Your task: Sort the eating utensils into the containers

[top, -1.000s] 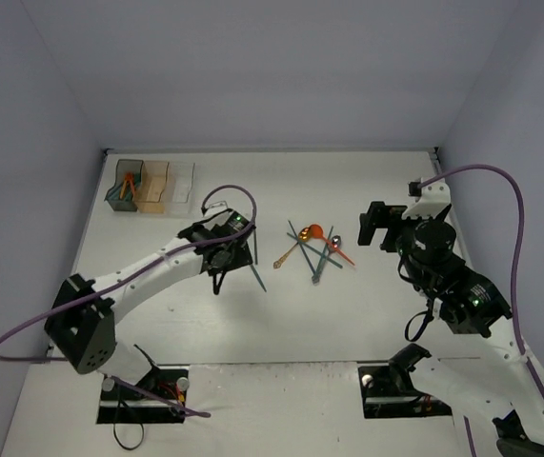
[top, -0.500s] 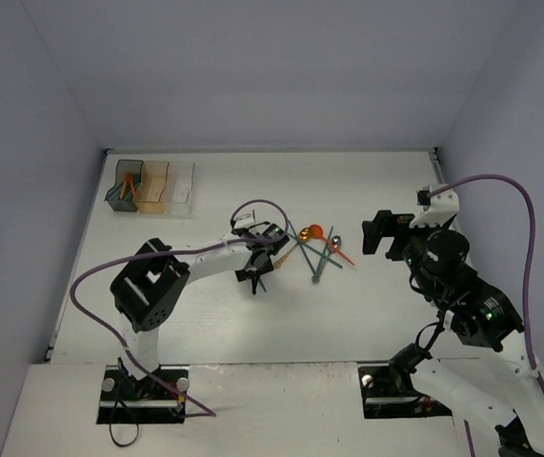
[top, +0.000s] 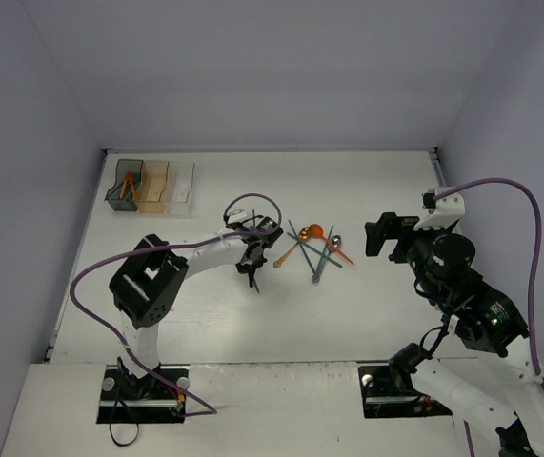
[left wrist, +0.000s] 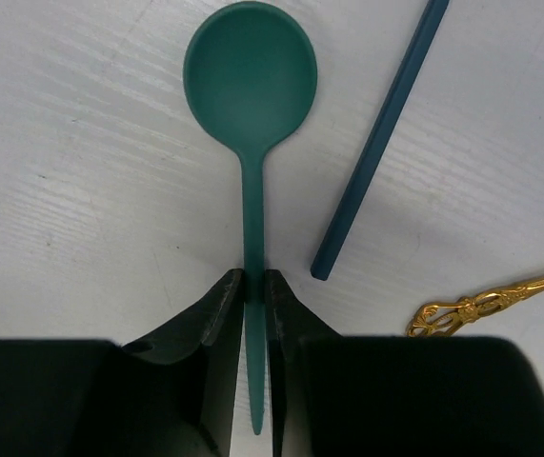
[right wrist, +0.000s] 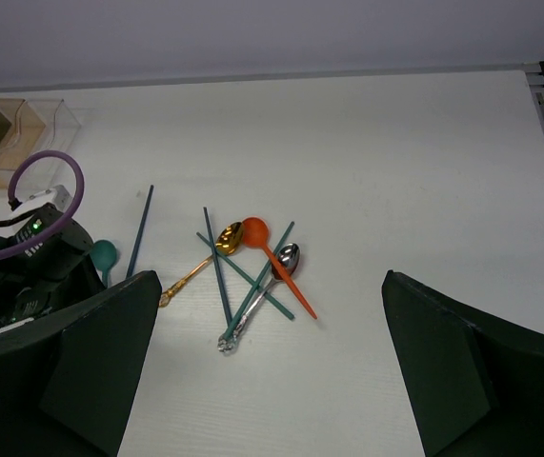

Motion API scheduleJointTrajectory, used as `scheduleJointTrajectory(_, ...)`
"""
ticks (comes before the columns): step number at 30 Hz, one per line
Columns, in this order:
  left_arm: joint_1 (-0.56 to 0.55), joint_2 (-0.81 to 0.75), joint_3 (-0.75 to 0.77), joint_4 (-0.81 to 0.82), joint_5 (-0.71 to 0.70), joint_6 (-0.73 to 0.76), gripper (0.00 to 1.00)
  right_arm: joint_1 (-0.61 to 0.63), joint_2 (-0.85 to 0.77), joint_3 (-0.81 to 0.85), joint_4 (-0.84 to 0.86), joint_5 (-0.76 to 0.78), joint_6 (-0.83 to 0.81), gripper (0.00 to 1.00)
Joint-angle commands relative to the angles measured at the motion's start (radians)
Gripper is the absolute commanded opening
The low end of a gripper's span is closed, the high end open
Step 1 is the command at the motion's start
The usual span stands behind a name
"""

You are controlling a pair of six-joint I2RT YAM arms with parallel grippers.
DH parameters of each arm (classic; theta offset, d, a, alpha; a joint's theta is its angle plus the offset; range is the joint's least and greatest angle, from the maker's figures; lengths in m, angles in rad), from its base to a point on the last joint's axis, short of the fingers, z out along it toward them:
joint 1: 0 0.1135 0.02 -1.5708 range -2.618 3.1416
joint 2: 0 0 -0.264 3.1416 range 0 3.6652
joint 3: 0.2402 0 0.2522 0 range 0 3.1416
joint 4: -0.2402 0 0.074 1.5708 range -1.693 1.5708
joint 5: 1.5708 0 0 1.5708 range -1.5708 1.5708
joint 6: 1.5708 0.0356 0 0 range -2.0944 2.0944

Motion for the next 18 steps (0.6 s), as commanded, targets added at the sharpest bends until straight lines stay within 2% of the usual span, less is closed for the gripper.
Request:
scheduleJointTrajectory(1, 0.023, -0.010, -0.024, -0.028, -0.013, 0.027, 0.03, -0.007, 0.010, -0.012, 0.039, 0.011, 0.011, 1.00)
scheduleJointTrajectory(2, 0.027, -0.020, -0.031, -0.033, -0.015, 0.042, 0.00, -0.007, 0.012, -0.014, 0.038, 0.012, 0.012, 1.00)
scheduleJointTrajectory(6, 0.046, -0.100, -0.031, -0.061, -0.038, 0.155, 0.00, -0.007, 0.023, -0.012, 0.038, 0.023, 0.011, 1.00)
scheduleJointTrajectory(11, 0.104, -0.224, -0.003, -0.078, -0.019, 0.411, 0.00, -0.007, 0.045, 0.001, 0.039, 0.038, 0.004, 1.00)
scheduleJointTrajectory(16, 0.252, -0.294, 0.112, -0.150, 0.057, 0.703, 0.00, -0.008, 0.067, 0.009, 0.040, 0.055, -0.001, 1.00)
scheduleJointTrajectory(18, 0.345, -0.299, 0.175, -0.172, 0.103, 0.817, 0.00, -0.008, 0.073, 0.009, 0.040, 0.061, -0.004, 1.00)
